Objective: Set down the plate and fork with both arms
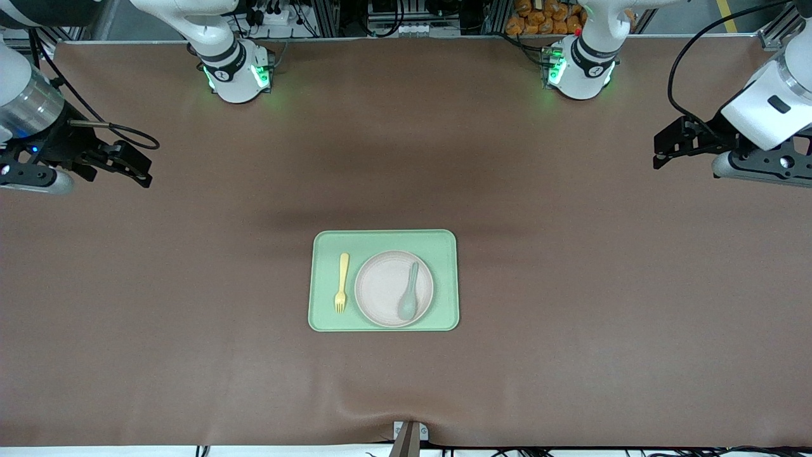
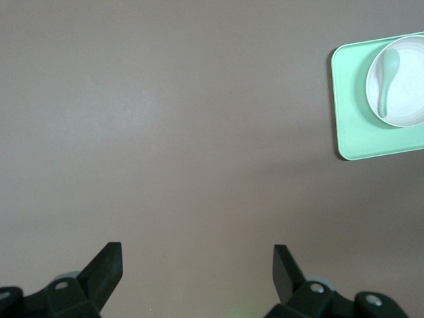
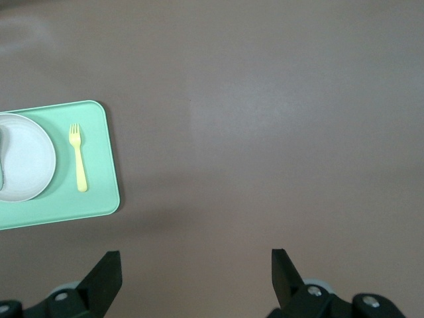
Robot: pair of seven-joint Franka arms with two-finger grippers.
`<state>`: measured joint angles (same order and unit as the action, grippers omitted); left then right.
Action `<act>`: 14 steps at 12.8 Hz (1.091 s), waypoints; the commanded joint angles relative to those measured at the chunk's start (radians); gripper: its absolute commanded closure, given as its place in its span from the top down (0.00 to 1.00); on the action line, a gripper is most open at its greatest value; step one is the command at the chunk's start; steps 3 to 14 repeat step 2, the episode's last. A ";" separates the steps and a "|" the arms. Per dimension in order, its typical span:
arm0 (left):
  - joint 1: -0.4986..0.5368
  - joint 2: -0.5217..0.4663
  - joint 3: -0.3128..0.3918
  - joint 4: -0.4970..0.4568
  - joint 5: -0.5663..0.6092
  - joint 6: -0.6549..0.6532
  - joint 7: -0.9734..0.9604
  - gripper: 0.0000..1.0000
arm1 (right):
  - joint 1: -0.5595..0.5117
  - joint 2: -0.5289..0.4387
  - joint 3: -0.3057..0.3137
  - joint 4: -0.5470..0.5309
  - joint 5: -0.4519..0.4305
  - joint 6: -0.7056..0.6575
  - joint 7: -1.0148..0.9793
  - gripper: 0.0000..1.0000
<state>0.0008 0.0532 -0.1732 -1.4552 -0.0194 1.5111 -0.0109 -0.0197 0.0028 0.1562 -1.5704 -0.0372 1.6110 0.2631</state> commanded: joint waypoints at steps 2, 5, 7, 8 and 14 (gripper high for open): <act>-0.001 -0.001 -0.009 0.001 0.013 0.004 -0.021 1.00 | -0.002 0.017 -0.056 0.061 0.002 0.004 -0.010 1.00; -0.001 -0.001 -0.009 0.001 0.013 0.004 -0.021 1.00 | -0.002 0.017 -0.056 0.061 0.002 0.004 -0.010 1.00; -0.001 -0.001 -0.009 0.001 0.013 0.004 -0.021 1.00 | -0.002 0.017 -0.056 0.061 0.002 0.004 -0.010 1.00; -0.001 -0.001 -0.009 0.001 0.013 0.004 -0.021 1.00 | -0.002 0.017 -0.056 0.061 0.002 0.004 -0.010 1.00; -0.001 -0.001 -0.009 0.001 0.013 0.004 -0.021 1.00 | -0.002 0.017 -0.056 0.061 0.002 0.004 -0.010 1.00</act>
